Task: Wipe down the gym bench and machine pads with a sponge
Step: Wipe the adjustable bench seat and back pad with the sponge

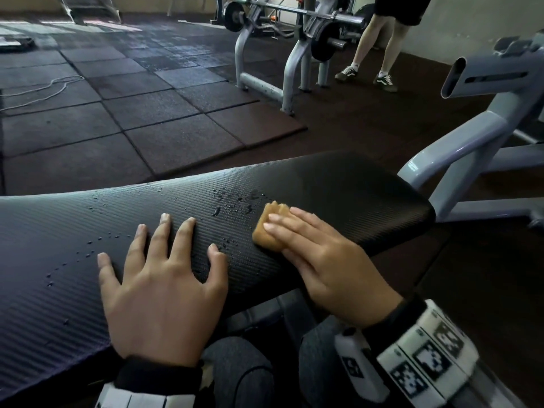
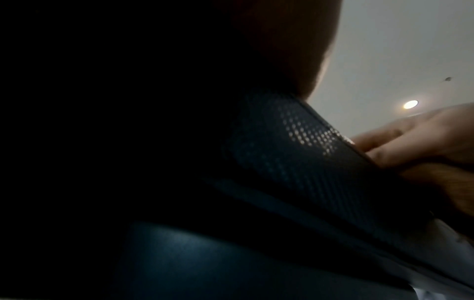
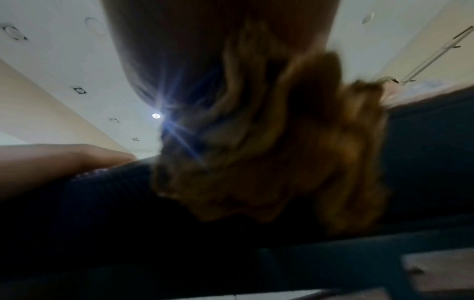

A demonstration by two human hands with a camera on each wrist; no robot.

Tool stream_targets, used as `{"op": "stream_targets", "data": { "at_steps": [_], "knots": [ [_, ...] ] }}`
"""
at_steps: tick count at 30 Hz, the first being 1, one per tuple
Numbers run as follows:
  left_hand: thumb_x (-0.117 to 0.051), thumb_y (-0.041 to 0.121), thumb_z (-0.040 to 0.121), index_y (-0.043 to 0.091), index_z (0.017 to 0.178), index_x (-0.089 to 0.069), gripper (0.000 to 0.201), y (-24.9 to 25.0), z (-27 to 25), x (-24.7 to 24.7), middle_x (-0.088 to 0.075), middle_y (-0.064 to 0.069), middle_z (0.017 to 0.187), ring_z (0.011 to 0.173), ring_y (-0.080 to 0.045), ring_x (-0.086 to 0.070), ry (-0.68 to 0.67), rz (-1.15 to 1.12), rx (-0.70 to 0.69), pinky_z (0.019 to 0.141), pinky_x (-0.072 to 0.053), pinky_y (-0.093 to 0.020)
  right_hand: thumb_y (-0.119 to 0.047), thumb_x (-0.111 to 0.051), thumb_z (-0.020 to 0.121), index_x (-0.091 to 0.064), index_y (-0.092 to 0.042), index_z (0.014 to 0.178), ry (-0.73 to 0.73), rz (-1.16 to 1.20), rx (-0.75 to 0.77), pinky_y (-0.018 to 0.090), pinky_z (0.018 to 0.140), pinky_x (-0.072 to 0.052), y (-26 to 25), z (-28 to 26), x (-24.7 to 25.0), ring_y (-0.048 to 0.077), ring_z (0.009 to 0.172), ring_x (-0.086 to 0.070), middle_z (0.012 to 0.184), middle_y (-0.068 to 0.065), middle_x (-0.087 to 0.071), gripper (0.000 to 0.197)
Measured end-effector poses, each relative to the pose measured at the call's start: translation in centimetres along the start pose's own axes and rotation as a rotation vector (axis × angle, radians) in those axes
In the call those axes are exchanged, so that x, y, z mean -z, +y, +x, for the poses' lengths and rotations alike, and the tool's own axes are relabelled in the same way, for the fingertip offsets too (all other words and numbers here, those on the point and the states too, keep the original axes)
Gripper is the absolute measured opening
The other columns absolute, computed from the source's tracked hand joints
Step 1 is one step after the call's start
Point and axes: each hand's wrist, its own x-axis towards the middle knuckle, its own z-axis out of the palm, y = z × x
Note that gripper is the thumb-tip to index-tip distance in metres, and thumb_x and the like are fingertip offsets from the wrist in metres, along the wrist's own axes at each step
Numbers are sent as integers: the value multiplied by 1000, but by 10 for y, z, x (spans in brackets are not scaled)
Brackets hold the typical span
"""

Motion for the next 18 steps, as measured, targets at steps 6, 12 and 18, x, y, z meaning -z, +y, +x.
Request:
{"op": "stream_targets", "data": {
  "at_steps": [6,12,18],
  "knots": [
    [-40,53,85,27,131,-59,56,1,0,0,-53,-2,142,137,-25,-42,1,-14,1,113,-20,-58,-21,-42,92,-50,-20,134,-29,26,-1,28,113,-26,40,-39,27,12,139,-30,142,-9,-44,42],
    [-40,52,85,26,130,-60,56,2,-1,0,-53,-4,141,136,-26,-43,11,-19,-2,112,-21,-59,-32,-33,90,-47,-22,136,-57,-89,-298,30,114,-14,55,-3,23,14,139,-29,144,-6,-42,49],
    [-39,54,86,28,131,-59,56,1,0,0,-52,-2,143,136,-25,-42,0,-7,-9,112,-21,-59,-26,-35,90,-58,-15,127,-1,-104,-79,43,109,-31,10,7,-4,23,130,-44,135,0,-54,45]
  ]
}}
